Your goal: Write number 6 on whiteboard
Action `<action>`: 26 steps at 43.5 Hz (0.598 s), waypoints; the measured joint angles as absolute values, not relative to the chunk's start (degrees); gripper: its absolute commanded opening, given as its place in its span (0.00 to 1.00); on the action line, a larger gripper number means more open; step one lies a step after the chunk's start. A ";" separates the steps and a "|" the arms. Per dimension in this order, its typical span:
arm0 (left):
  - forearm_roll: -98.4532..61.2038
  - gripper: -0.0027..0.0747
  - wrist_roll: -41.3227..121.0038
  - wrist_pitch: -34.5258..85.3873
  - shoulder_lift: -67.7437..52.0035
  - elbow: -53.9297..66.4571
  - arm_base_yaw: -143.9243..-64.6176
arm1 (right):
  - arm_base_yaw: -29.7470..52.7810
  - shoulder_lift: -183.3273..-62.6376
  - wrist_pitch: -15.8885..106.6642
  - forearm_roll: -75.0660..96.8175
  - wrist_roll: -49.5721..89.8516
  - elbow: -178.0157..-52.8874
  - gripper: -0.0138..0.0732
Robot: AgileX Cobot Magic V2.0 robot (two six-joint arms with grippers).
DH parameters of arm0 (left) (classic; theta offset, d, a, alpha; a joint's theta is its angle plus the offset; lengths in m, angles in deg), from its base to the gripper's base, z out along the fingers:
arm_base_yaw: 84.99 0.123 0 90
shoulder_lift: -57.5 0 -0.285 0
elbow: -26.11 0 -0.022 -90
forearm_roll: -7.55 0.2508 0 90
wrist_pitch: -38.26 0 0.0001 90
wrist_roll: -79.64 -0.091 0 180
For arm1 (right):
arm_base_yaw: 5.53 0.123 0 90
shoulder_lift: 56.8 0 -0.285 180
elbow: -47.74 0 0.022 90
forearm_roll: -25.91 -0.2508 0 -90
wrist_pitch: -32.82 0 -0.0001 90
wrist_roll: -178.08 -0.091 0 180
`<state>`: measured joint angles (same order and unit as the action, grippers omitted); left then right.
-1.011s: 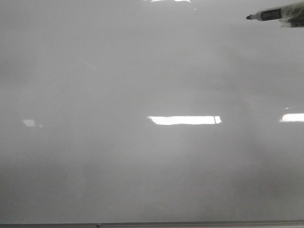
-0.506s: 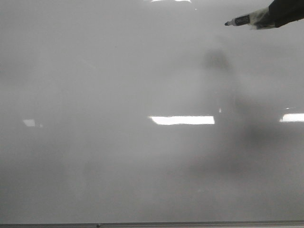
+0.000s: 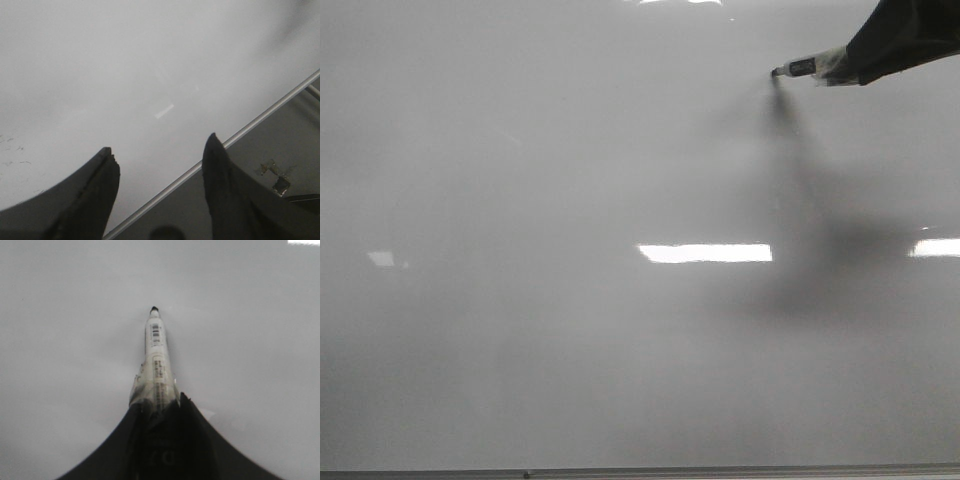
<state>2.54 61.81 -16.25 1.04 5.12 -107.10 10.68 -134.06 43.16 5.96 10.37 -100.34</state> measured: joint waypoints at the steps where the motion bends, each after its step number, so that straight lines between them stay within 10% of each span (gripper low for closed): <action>1: 2.54 0.51 61.81 -16.25 1.04 5.12 -107.10 | 11.00 -134.66 43.43 5.96 10.37 -100.45 0.08; 26: 2.50 0.51 61.81 -16.25 1.04 5.12 -107.10 | 8.33 -138.90 56.73 9.27 14.17 -102.10 0.08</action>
